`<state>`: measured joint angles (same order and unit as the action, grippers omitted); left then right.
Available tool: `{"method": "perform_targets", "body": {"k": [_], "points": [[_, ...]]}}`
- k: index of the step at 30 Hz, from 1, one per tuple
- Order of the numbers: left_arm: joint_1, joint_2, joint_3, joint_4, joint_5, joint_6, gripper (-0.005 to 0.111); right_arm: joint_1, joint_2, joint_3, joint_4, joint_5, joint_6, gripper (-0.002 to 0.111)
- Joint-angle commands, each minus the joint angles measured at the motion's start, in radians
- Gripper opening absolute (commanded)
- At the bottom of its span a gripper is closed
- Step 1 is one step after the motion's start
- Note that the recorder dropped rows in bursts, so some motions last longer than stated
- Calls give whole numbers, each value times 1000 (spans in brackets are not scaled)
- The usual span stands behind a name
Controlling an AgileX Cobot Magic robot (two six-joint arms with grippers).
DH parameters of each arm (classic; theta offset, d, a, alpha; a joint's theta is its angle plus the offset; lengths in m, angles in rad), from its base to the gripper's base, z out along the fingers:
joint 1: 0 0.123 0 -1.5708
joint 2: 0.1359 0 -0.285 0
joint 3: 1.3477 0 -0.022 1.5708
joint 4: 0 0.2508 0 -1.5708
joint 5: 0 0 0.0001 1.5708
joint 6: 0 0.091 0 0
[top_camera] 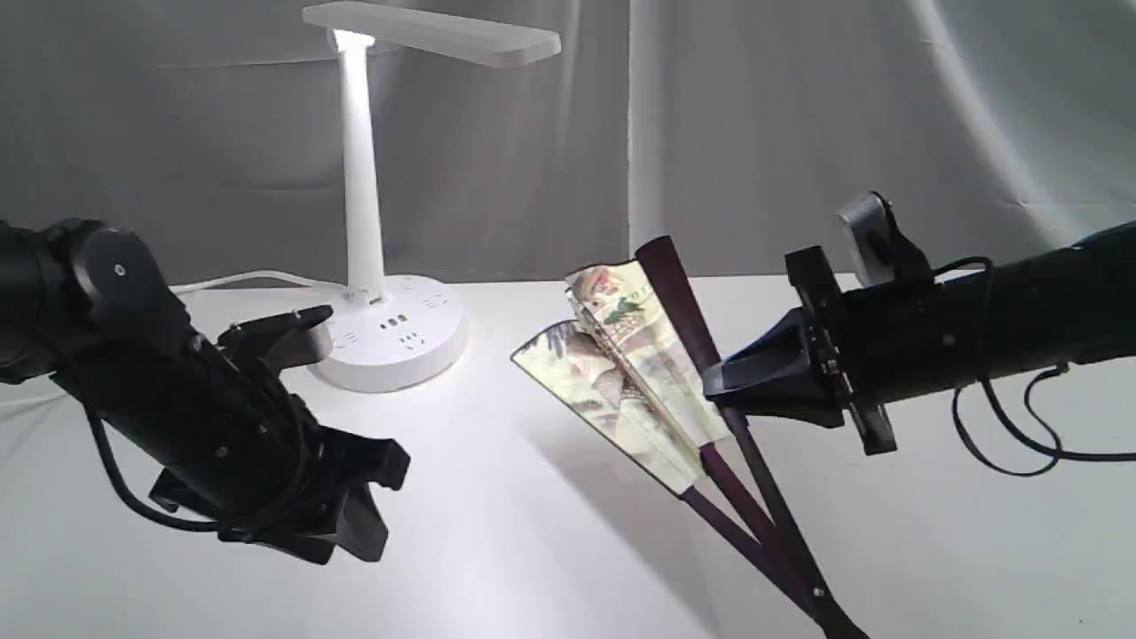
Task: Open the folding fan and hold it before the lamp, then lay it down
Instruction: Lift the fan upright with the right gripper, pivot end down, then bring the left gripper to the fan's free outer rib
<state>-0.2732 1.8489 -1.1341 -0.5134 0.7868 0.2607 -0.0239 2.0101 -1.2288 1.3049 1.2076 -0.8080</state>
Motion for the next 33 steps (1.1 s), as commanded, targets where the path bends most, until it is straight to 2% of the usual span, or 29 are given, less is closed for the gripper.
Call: {"method": "perform_targets", "body": {"k": [1, 7, 15, 19, 25, 27, 30, 33], "points": [[-20, -9, 5, -5, -3, 10, 38, -28, -18, 21, 42, 13, -24, 0], [-87, -9, 5, 0, -51, 41, 38, -71, -18, 65, 48, 13, -26, 0], [-187, -9, 5, 0, -283, 97, 38, -106, -18, 94, 17, 13, -60, 0], [-208, -9, 5, 0, -400, 167, 38, -106, -18, 94, 39, 13, -60, 0], [-210, -9, 5, 0, -592, 166, 38, -106, -16, 94, 41, 13, -80, 0], [-210, -9, 5, 0, -667, 161, 32, -106, -16, 94, 43, 13, -82, 0], [-215, -9, 7, 0, -760, 159, 18, -106, -16, 94, 43, 13, -84, 0], [-219, -9, 7, -5, -800, 147, 8, -106, -16, 94, 48, 13, -86, 0]]}}
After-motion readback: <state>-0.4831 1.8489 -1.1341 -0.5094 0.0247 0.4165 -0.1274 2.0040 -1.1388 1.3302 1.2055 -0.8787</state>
